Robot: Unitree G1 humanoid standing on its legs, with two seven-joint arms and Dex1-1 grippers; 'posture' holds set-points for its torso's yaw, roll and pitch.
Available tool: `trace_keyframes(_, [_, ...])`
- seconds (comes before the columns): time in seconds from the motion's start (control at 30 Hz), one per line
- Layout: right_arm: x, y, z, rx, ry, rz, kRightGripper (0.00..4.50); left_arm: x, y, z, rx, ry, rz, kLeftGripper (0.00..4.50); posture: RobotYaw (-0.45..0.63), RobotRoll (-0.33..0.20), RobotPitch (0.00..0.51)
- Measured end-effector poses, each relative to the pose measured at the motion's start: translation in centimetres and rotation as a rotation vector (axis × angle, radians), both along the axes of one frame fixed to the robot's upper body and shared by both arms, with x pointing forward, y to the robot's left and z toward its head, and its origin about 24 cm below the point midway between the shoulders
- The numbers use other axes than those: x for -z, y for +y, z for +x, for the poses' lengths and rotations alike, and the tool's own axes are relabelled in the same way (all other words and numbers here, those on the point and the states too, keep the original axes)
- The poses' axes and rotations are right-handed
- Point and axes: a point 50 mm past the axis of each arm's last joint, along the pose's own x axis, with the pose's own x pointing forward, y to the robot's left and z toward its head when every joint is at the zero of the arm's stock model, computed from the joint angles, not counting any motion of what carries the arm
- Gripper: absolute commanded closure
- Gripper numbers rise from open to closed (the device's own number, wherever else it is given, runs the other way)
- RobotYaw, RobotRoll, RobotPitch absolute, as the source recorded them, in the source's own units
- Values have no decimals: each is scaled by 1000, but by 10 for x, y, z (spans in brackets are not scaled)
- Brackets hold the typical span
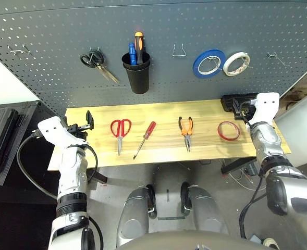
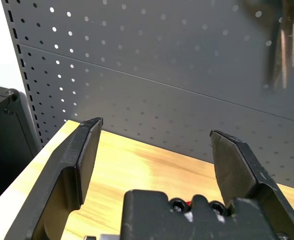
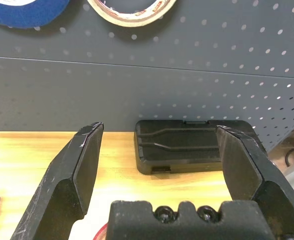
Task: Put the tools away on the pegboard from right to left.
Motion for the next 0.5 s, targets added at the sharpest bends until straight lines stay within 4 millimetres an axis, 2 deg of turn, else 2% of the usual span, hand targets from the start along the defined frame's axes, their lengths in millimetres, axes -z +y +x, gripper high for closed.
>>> trace_keyframes(0.23, [-5, 4, 3, -52, -3, -17, 0, -6, 2, -3, 71, 1, 43, 18, 10, 0, 163])
trace_keyframes(0.37, [-15, 1, 7, -93, 43, -60, 0, -21, 2, -5, 226, 8, 93, 18, -11, 0, 200])
trace_keyframes(0.5, [-29, -11, 8, -139, 161, -96, 0, -28, -3, -13, 429, 70, 108, 18, -41, 0, 235])
